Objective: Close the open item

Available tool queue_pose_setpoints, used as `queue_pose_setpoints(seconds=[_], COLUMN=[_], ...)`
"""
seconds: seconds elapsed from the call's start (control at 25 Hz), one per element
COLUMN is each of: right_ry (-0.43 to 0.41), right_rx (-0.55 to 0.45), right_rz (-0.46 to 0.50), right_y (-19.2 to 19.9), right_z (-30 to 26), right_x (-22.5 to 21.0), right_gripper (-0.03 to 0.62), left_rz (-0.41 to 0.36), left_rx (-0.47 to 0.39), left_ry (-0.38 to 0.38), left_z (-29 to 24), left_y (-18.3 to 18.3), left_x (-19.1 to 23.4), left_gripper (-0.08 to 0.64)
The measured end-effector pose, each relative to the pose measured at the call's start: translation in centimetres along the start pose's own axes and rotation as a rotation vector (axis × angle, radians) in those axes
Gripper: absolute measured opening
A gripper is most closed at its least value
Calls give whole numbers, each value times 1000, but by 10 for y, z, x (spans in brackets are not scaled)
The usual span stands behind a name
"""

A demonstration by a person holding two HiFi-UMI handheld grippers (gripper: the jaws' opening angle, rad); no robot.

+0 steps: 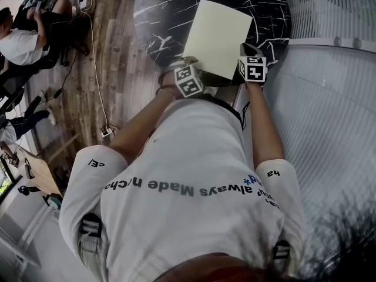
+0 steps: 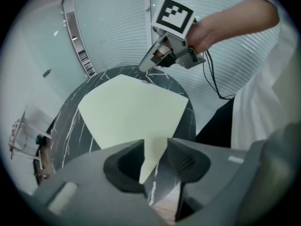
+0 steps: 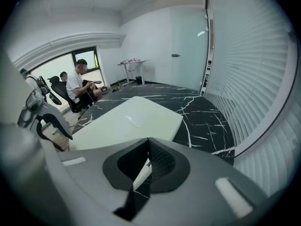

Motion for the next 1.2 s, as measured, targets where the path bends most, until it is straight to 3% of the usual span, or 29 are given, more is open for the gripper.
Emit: queue_pose_setpoints(seconds=[0.2, 0.44, 0.64, 0.76, 1.2], right_ry=[-44, -84, -118, -134, -204], right_rx=[-100, -242, -337, -389, -536], right_rz=[25, 44, 60, 75, 115], right_y=[-28, -70, -101, -119, -158], right_z=[40, 99, 151, 183, 266], right_x=[24, 56, 85, 100, 151], right_gripper=[2, 2, 2, 2, 2], left_rz=[135, 268, 311, 321, 350], left_rx=[-131, -373, -564, -671, -861], left_ry=[-72, -195, -307, -372, -462], left_z=[38, 108, 174, 214, 303], left_y=[-19, -60, -90, -106, -140], left_x=[30, 74, 96, 106, 111], left_gripper=[133, 77, 5, 5, 3])
Point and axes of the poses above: the fingertips, and each gripper's own axes: z backward along the fingers, x to its left, y out of its underside, the point moved 1 cm from there along z, backward along the fingers, and after that the axes turned 14 degrees about -z, right-handed, at the moved point
